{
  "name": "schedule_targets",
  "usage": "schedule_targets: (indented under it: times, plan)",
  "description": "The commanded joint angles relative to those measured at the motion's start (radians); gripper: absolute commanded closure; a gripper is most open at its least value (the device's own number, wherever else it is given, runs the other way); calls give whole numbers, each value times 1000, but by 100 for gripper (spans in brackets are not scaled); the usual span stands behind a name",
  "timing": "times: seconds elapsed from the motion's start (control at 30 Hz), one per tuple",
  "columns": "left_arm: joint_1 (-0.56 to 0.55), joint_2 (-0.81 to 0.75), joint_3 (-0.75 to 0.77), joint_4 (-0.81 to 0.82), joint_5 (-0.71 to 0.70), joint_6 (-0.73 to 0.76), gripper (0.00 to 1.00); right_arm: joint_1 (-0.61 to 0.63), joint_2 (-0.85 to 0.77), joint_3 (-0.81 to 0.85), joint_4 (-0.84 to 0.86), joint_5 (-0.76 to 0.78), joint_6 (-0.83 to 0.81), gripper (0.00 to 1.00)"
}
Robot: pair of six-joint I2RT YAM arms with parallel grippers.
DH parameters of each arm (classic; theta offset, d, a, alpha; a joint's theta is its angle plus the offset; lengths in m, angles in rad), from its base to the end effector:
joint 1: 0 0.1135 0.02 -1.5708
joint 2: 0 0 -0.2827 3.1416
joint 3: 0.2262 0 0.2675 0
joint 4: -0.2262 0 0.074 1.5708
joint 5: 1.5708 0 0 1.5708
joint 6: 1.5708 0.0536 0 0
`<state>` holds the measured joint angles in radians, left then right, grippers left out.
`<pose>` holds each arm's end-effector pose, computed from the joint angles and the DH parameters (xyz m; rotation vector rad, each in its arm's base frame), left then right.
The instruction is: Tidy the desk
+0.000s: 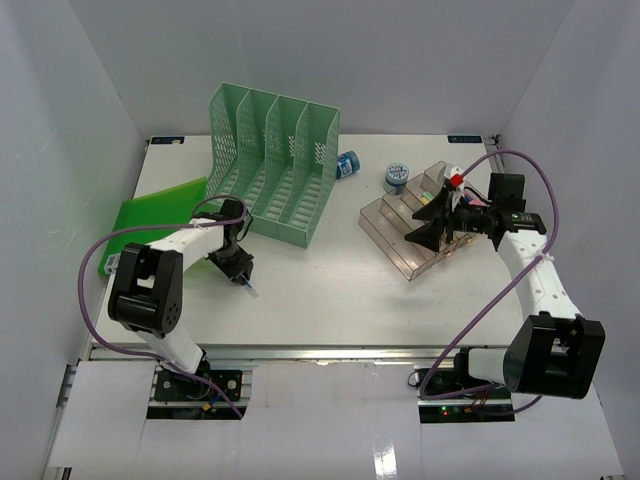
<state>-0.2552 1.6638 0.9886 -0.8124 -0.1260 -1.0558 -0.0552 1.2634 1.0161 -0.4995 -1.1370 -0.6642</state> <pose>0.2899 -0.0687 0.1521 -1.1756 2.7580 0.0739 0.2750 0.0335 0.3117 -1.0621 1.6327 0.8332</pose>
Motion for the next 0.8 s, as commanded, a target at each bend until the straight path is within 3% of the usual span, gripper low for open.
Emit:
schedule_targets:
  times: [0.0, 0.1, 0.27, 0.43, 0.57, 0.67, 0.77]
  plan:
    - [5, -21, -8, 29, 3, -8, 83, -19, -31, -12, -10, -51, -14, 27]
    - [5, -75, -22, 37, 11, 6, 100, -26, -32, -14, -11, -60, -16, 27]
    - [-77, -234, -74, 162, 184, 108, 100, -50, -30, -9, -32, -81, -37, 27]
    - [-335, -330, -31, 353, 351, 170, 100, -96, -37, -9, -39, -93, -43, 27]
    - [-467, -256, 18, 647, 492, 160, 100, -147, -48, -10, -33, -88, -40, 27]
    - [-497, -62, 118, 846, 565, 110, 100, -208, -59, -13, -25, -89, -29, 27]
    - [-522, 114, 334, 902, 594, 63, 100, -265, -76, -22, -6, -115, 11, 27]
